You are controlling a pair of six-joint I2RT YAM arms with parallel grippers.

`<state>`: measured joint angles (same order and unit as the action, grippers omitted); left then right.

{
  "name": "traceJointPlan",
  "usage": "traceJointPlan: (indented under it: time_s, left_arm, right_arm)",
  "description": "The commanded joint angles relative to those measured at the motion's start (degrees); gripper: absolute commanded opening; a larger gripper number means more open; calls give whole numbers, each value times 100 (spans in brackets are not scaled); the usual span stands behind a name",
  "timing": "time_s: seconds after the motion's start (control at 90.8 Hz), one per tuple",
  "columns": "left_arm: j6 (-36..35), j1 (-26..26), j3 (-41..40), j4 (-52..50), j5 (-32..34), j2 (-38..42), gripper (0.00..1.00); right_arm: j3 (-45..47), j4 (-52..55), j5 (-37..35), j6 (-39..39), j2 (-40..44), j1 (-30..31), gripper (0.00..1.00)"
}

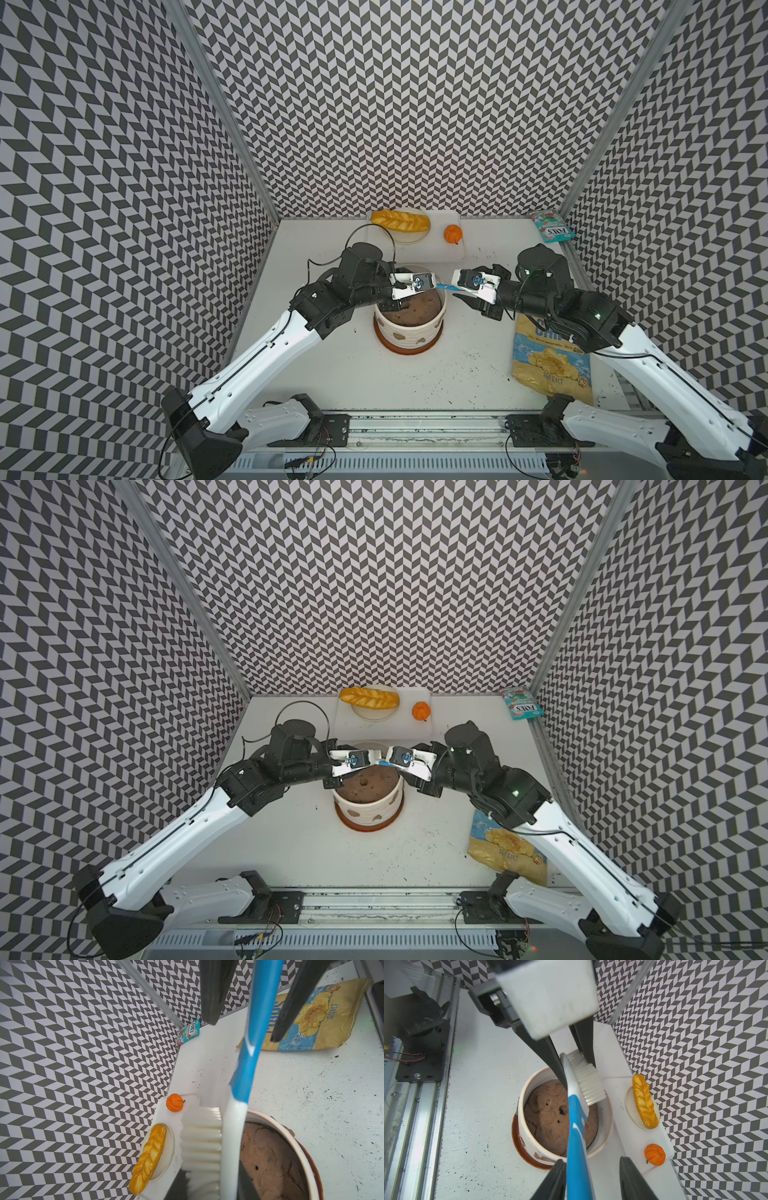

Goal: Scrub the dried mud off the ceramic pot
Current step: Pick up the brush from the center of the board.

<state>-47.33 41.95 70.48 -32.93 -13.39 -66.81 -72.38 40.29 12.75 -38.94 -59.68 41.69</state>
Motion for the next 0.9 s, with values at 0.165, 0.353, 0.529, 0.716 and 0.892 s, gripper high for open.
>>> traceJointPlan:
  time_s: [0.165, 0.353, 0.529, 0.716, 0.892]
  left_arm:
    - [5, -21, 221, -111, -118, 31, 27]
    - [-21, -21, 273, -143, -183, 27, 28]
    - [-15, -27, 256, -153, -174, -5, 35]
    - [72, -21, 265, -126, -139, -11, 49]
    - [312, -25, 243, 205, 20, 181, 77]
  right_arm:
    - [-40, -23, 230, 145, -3, -20, 35]
    - [-86, 41, 259, 134, -95, -21, 20]
    - [-104, -8, 386, 147, -114, -21, 15]
    - [-95, -92, 465, 219, -44, -21, 0]
    - [-74, -125, 318, 434, -23, -36, 0]
